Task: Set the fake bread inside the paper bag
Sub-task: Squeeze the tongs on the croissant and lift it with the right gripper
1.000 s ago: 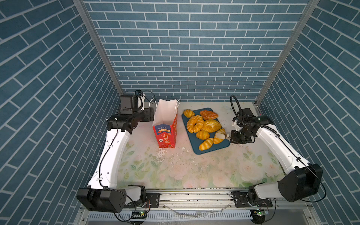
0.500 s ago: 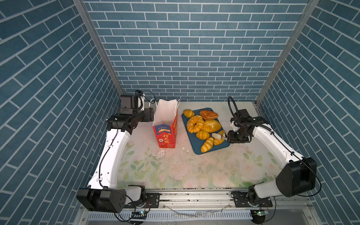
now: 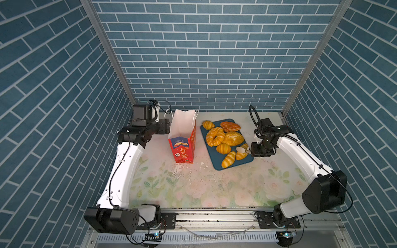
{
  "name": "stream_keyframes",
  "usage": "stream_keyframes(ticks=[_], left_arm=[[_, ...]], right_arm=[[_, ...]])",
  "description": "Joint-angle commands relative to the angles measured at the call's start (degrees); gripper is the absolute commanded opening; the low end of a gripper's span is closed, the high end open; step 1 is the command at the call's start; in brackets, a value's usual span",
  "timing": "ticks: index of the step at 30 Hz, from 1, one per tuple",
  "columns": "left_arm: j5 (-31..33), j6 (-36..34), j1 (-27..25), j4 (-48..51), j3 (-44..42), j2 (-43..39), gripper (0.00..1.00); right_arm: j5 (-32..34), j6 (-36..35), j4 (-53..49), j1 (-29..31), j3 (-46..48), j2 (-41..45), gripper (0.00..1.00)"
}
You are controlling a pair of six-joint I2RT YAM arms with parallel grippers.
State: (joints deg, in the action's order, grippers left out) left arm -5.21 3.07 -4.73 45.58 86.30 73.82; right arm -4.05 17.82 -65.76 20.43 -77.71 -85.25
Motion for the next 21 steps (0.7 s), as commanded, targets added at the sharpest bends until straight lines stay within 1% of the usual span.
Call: stream_keyframes(ticks=[1, 5, 11, 15, 21], left_arm=[[0.3, 0.4, 0.3, 0.4, -0.2, -0.9, 0.8], [0.0, 0.5, 0.3, 0.2, -0.3, -0.7, 0.8], [0.1, 0.4, 0.3, 0.2, -0.3, -0.8, 0.8], [0.4, 0.3, 0.3, 0.4, -0.4, -1.0, 0.8], [0.4, 0.4, 0.3, 0.5, -0.4, -0.7, 0.8]], right_arm=[[0.1, 3.6, -4.0, 0.5, -1.8, 0.4, 0.45], [-2.5, 4.8, -2.5, 0.9, -0.9, -0.7, 0.45], [-4.5, 5.6, 1.1, 1.4, -0.5, -2.1, 0.46], [-3.4, 5.3, 1.2, 1.5, -0.4, -3.7, 0.46], [-2.7, 5.0, 1.5, 1.7, 0.5, -4.7, 0.41]])
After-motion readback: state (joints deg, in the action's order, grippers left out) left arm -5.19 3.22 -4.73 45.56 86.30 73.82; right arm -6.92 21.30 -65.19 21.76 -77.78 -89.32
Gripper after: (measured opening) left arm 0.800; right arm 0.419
